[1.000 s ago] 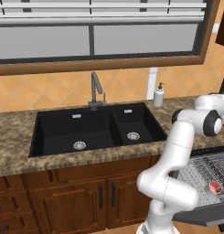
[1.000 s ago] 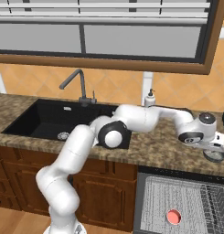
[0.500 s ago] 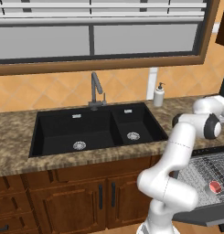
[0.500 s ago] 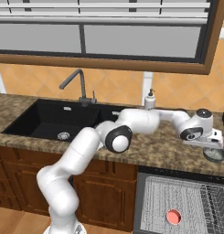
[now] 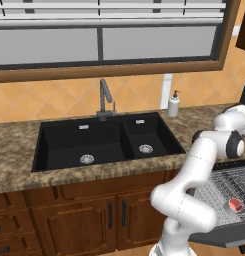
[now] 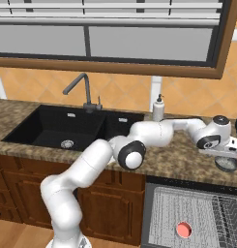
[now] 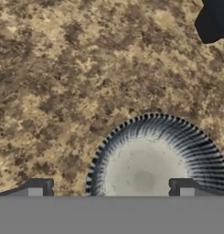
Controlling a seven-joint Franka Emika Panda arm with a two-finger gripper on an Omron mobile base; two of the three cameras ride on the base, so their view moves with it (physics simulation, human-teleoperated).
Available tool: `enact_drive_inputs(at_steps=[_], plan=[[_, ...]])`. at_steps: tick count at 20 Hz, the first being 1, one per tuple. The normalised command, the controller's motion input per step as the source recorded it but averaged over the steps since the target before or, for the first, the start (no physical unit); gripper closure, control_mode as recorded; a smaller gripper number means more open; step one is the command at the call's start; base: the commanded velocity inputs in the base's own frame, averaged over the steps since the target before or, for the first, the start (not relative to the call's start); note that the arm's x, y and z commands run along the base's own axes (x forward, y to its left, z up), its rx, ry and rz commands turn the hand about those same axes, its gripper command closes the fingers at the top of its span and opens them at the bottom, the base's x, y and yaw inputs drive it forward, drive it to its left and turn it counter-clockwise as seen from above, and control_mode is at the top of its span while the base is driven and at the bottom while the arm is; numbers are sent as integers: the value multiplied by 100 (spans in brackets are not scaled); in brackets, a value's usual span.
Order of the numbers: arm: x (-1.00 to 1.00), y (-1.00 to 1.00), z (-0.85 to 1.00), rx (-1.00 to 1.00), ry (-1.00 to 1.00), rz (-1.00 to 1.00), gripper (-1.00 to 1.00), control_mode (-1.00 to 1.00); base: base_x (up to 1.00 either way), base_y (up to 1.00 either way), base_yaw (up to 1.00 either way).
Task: Pick up the cup and bowl from the counter, place them in the dishwasher, and close the dishwasher door.
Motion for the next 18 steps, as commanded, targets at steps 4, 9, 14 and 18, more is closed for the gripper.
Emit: enact_drive_inputs(at_steps=[4,9,14,18], plan=[[0,0,-11,1,0,0,-100,-100,0,0,0],[0,0,-31,1,2,0,-100,-100,0,0,0],[0,0,-29,2,4,0,-100,-100,0,0,0],[0,0,-22,1,2,0,-100,-100,0,0,0]])
